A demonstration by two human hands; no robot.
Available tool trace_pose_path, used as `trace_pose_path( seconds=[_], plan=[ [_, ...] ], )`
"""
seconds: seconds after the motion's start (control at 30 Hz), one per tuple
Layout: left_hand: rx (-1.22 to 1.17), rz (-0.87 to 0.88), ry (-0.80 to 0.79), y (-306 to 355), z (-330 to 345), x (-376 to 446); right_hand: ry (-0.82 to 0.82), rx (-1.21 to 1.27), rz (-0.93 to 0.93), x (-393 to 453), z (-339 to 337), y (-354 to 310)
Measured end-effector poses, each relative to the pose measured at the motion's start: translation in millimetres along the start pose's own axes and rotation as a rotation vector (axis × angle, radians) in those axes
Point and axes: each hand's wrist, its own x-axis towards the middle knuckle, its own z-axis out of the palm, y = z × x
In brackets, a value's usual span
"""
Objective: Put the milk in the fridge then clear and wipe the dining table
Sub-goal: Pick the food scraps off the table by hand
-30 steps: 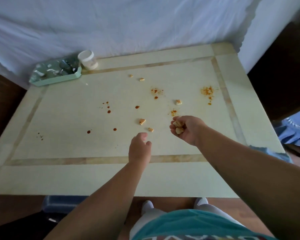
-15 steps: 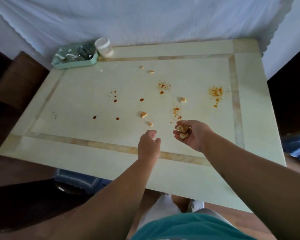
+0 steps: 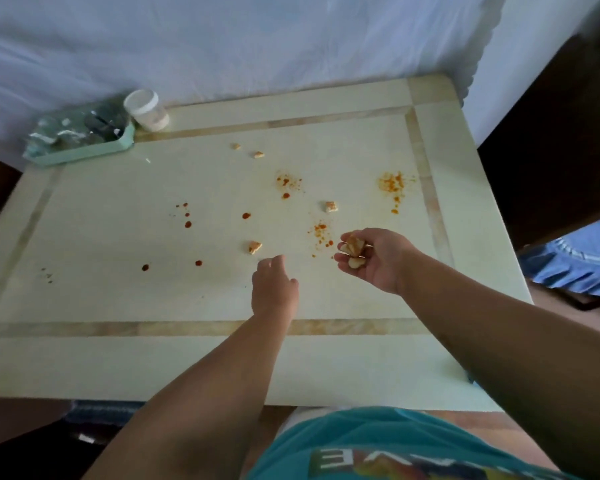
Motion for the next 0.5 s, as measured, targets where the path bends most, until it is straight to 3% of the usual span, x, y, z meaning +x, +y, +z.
trace_pose_path(
  seconds=[0.3, 0.5],
  plan=[
    [0.327, 0.146, -0.12, -23.8, 3.0, 34.1, 0.03, 0.038, 0.043, 24.2, 24.1, 9.2],
    [0.358, 0.277, -0.068, -36.0, 3.4, 38.9, 0.041, 0.041, 0.077, 45.2, 41.8, 20.7]
  ],
)
